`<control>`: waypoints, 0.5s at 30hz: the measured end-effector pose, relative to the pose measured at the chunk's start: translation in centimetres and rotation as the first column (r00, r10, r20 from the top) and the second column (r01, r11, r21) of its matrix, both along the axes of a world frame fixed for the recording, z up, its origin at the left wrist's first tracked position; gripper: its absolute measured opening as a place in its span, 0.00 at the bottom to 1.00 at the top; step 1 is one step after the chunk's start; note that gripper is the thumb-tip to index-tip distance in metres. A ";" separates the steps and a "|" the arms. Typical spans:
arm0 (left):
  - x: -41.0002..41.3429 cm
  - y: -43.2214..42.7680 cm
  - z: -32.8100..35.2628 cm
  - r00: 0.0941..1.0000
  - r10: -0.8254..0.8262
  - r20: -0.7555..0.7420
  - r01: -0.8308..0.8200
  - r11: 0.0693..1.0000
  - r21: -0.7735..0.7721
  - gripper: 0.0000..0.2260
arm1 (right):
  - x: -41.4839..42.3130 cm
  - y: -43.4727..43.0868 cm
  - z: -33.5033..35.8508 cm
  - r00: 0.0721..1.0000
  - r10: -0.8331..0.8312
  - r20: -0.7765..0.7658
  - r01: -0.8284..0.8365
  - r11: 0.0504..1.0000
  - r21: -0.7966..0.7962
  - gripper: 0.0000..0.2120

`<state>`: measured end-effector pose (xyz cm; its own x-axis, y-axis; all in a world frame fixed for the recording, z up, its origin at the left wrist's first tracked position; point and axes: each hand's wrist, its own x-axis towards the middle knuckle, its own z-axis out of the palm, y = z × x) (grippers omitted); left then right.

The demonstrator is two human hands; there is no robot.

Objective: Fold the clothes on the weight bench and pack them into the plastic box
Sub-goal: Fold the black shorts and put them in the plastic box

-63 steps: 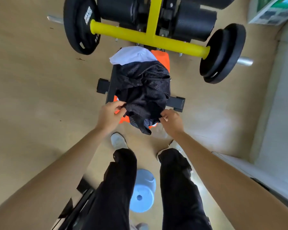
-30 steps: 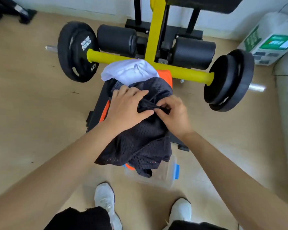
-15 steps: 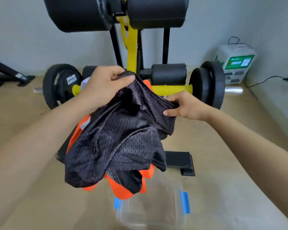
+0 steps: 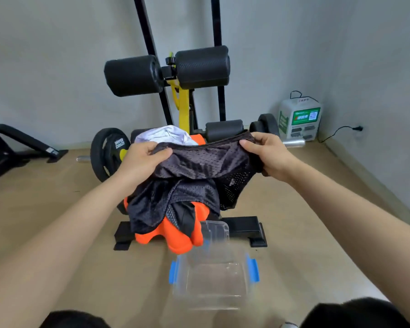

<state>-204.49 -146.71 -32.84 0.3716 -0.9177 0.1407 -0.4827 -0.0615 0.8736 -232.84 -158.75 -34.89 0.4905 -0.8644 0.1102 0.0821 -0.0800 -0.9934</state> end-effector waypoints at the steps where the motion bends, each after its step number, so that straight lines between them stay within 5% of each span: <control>1: -0.4 0.9 0.1 1.000 -0.017 0.000 0.017 0.999 0.044 0.14 | -0.4 0.7 0.8 1.000 -0.021 0.000 0.021 0.999 -0.024 0.04; 8: -1.6 6.3 0.8 0.942 -0.330 0.064 0.296 0.905 0.306 0.07 | -1.4 4.1 4.1 0.997 -0.065 0.034 0.071 0.980 -0.187 0.04; 15: -4.4 6.9 -1.3 0.941 -0.337 -0.014 0.336 0.932 0.135 0.21 | 0.8 7.7 2.9 0.982 0.113 -0.153 -0.157 0.935 -0.319 0.04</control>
<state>-208.89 -139.83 -34.13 0.0369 -0.9993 0.0098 -0.5033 -0.0101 0.8640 -232.04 -151.05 -32.02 0.6293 -0.7155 0.3035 -0.0134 -0.4004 -0.9162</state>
